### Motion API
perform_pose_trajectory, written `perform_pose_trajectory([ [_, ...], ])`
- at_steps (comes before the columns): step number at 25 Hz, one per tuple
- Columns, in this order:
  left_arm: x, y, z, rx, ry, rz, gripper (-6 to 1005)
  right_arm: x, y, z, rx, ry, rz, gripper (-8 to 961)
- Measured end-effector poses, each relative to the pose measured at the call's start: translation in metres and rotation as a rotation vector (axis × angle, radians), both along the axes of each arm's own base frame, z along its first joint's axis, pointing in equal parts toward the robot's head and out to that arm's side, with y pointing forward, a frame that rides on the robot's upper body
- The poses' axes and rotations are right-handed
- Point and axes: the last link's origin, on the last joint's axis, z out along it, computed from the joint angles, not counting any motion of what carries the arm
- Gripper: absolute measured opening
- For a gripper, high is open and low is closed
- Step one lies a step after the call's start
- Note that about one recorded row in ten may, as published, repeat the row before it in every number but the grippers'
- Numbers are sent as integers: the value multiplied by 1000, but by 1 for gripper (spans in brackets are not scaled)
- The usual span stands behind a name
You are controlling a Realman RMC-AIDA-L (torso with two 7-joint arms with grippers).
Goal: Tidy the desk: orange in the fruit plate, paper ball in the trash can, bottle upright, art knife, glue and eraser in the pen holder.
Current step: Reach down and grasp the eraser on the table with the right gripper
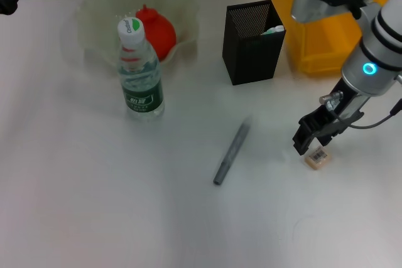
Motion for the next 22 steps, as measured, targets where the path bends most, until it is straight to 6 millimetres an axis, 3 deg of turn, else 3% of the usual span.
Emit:
perform_pose_trajectory([
  [8, -1, 0, 0, 0, 1, 4, 619, -2, 1, -6, -15, -20, 8, 494],
  [13, -1, 0, 0, 2, 4, 7, 619, 0, 0, -8, -29, -54, 23, 649],
  [22, 0, 2, -1, 7, 11, 3, 619, -1, -1, -13, -58, -92, 45, 653],
])
